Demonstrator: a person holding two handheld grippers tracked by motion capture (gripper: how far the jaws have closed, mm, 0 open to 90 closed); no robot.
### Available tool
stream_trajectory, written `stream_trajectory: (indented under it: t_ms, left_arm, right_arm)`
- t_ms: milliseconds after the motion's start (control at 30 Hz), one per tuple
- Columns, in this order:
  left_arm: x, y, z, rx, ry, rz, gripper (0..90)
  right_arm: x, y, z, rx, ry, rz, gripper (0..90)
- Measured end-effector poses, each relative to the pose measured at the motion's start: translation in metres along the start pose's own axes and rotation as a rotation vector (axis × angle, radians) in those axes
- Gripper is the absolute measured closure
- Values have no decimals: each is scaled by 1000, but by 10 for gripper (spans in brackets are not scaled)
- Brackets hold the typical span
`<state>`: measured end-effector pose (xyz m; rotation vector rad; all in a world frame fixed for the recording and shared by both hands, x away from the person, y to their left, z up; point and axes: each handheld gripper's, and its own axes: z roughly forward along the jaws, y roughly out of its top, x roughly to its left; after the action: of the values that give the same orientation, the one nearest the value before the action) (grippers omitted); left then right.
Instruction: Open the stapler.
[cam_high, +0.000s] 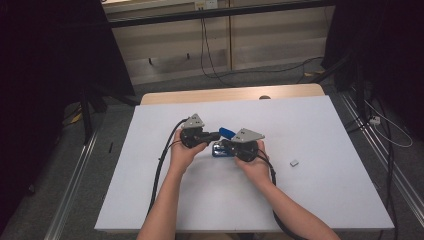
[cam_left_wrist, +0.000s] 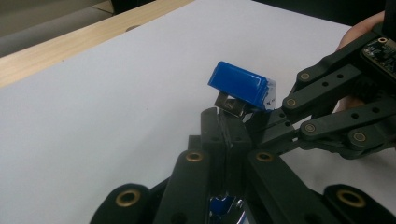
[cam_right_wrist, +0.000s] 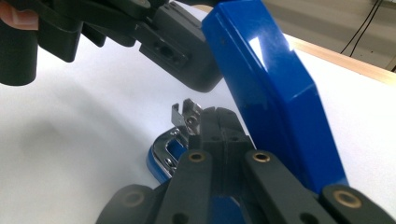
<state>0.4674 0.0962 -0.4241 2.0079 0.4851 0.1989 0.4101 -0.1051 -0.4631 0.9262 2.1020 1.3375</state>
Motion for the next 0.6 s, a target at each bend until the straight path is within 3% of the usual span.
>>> stream_trajectory:
  t_ms: [200, 300, 600]
  left_arm:
    - [-2, 4, 1, -24, -1, 9, 899]
    - [1, 0, -2, -23, 0, -10, 898]
    - [7, -19, 4, 13, 26, -64, 900]
  right_arm:
    - [-1, 4, 1, -26, -17, 28, 900]
    - [2, 5, 2, -19, -39, 1, 900]
    - [-3, 4, -1, -28, -71, 14, 900]
